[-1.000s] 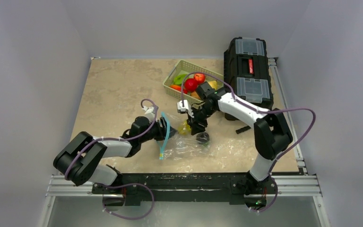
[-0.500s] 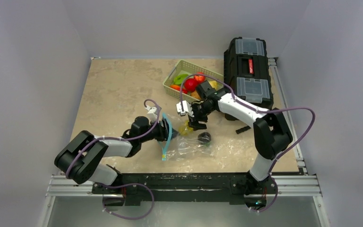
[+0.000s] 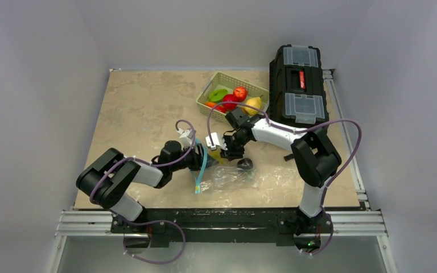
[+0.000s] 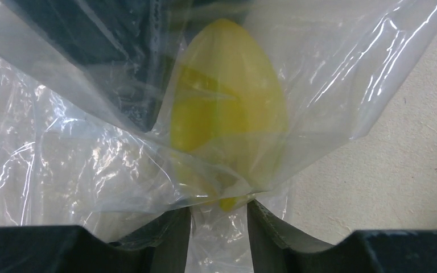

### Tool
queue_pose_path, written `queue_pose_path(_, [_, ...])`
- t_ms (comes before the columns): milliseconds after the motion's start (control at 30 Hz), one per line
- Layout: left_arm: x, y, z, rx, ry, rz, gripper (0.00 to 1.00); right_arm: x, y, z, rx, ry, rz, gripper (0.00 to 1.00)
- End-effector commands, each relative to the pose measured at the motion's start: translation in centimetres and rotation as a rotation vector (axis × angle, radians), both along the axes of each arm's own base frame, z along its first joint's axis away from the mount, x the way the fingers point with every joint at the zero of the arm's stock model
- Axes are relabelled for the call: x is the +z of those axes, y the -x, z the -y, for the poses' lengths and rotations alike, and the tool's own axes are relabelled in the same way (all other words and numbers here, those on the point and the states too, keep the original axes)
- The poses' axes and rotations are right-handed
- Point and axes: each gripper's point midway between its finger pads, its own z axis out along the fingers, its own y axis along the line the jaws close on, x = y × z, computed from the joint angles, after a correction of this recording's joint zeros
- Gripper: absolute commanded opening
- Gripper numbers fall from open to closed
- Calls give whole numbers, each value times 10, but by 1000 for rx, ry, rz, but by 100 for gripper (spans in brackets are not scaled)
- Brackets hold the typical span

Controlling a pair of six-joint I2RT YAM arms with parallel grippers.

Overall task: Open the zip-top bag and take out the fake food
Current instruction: Pick up the fake fruit from the zipper food storage bag.

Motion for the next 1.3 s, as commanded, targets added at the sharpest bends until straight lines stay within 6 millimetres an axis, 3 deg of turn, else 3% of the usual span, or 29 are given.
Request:
queue_pose_path(0, [28,-8,12,-16,96,71,58,7,1,-8,-1,-38,-13,37])
queue_pose_path(500, [12,-19,-11,134,-17,25,67,10,15,-15,21,-75,-93,24])
queue_pose_path(767, [12,-21,-9,133,-11,34,66,10,18,-19,14,-82,-138,17])
queue_pose_path(933, [12,-21,-7,125,-1,34,57,6,17,-19,-5,-69,-151,14])
queue_pose_path(1267, [14,-21,-1,107,27,32,11,6,17,-19,-12,-71,-157,14])
